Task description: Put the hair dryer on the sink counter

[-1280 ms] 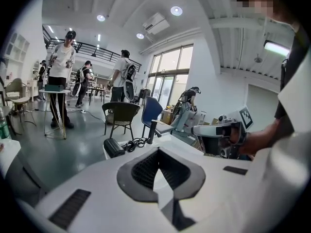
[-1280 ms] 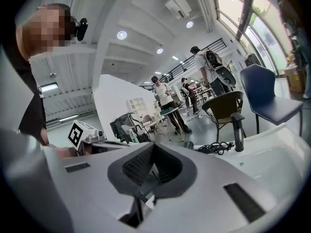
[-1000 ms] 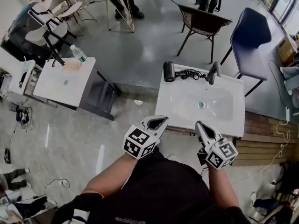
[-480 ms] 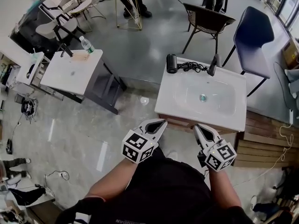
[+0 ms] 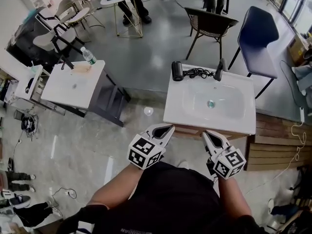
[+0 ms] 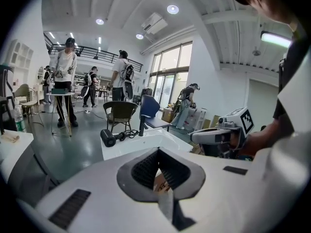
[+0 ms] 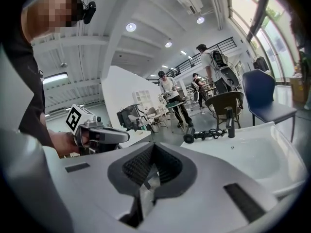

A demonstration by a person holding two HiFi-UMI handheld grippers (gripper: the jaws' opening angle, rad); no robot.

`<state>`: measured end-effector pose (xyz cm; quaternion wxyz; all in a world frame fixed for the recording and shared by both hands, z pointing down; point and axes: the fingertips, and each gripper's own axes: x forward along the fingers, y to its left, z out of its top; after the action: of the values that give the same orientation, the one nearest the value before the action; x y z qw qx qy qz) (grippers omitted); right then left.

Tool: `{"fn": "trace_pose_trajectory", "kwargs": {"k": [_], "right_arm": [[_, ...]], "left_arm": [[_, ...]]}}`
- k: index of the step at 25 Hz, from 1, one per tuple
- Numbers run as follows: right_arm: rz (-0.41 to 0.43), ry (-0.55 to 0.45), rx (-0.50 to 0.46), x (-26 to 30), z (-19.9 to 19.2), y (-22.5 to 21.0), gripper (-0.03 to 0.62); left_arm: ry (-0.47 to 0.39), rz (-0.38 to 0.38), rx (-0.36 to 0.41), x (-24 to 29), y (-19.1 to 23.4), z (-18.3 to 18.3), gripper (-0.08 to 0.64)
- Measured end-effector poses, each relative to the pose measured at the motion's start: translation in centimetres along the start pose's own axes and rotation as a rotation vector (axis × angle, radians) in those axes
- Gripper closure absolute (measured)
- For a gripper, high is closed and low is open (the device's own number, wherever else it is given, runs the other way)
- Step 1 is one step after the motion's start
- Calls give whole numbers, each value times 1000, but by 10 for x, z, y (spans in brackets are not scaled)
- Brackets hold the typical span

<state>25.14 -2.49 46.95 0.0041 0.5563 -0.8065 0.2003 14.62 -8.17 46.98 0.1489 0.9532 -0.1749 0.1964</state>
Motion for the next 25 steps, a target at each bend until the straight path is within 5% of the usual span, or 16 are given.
{"fn": "trace_pose_trajectory", "kwargs": {"k": [25], "right_arm": [[-99,-1,-2,43,-7,36,588]], "left_arm": [[29,-88,23,-26,43,-6,560]]}}
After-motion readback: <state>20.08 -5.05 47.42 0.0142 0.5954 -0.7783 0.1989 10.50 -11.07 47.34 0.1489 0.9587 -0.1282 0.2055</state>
